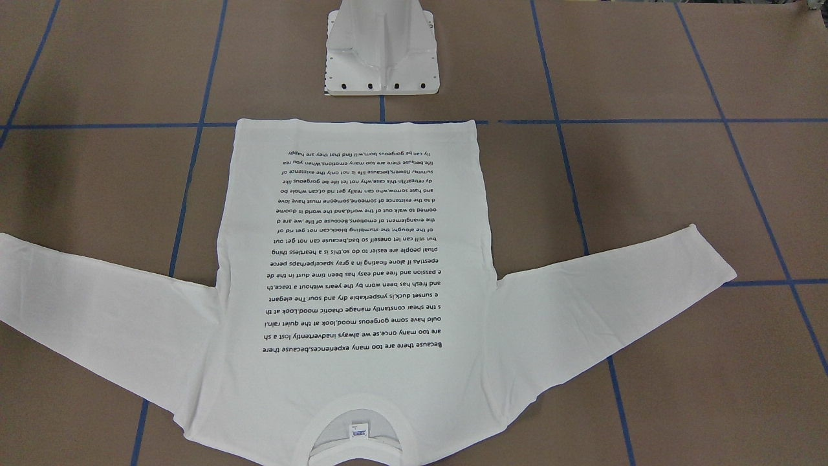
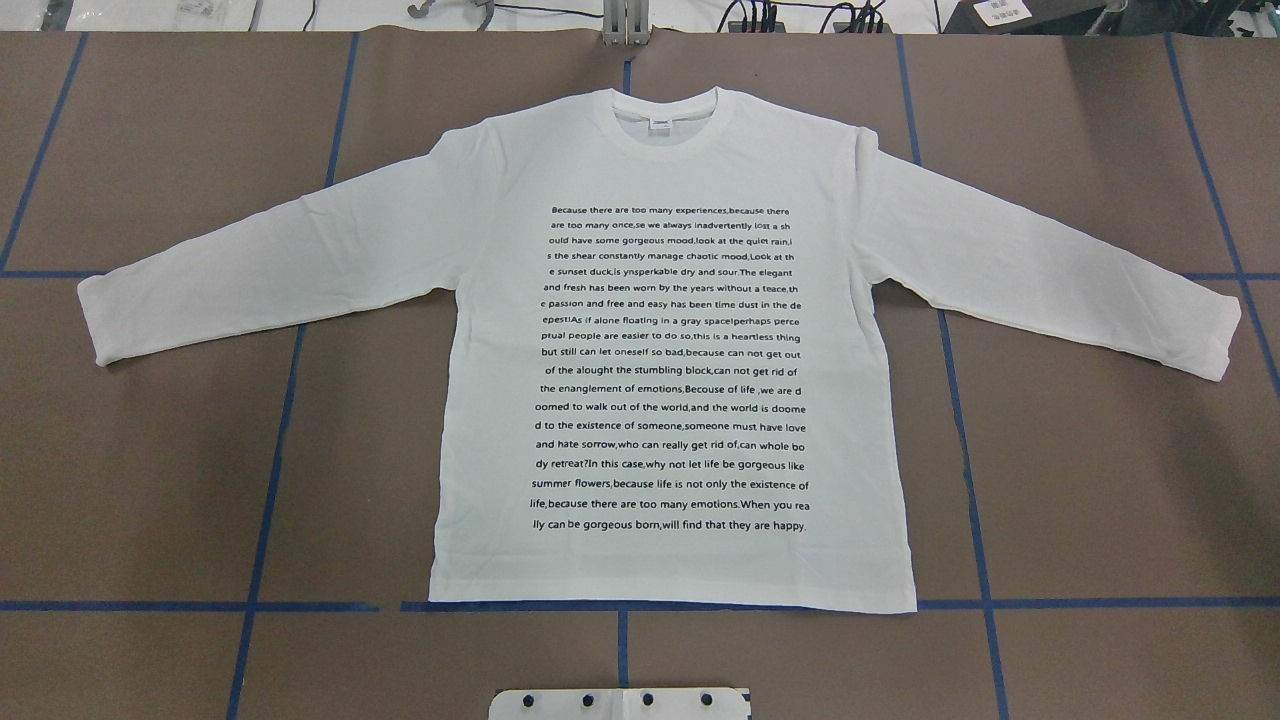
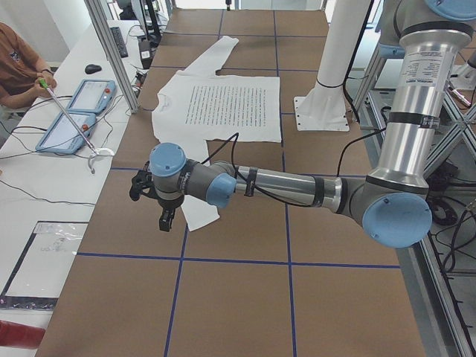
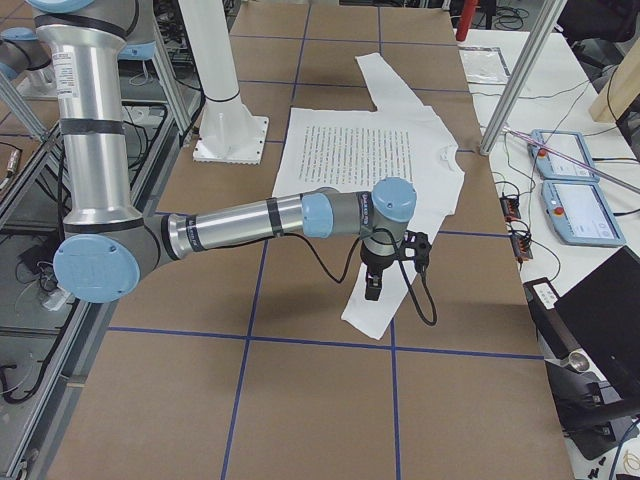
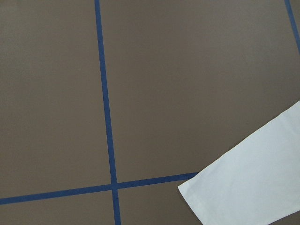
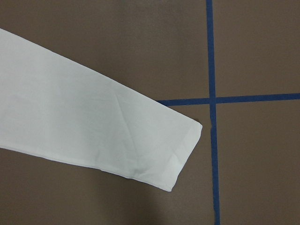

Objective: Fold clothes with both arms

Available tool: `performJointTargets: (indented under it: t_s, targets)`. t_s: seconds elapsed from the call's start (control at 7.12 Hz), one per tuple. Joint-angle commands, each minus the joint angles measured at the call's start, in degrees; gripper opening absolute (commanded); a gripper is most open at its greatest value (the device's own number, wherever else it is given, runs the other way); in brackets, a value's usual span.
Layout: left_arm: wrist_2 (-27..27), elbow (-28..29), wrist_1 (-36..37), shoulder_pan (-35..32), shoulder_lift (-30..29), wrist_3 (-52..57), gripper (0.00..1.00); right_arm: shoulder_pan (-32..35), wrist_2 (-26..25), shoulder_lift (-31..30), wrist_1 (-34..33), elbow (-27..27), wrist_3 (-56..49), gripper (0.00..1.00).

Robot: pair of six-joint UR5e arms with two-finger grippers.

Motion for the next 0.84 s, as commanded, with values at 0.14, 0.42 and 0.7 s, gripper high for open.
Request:
performJointTargets:
  t_s: [0.14,0.42,0.7]
  targets:
    - [-0.24,2.39,-2.41,0.14,0.34,-0.36,1.00,-2.97,-0.01,-0.47,7.88,-1.16,3.58,1.00]
    - [-0.77,3.18,-2.58,0.75,0.17,-0.10,1.00,-6.49,-0.45,-0.48,19.71,-9.12,12.81,0.99]
    - [-0.77,2.74,-3.45,0.75,0.17,-0.10,1.00,-6.58,-0.54,1.35,27.58,-17.92,18.86,0.87]
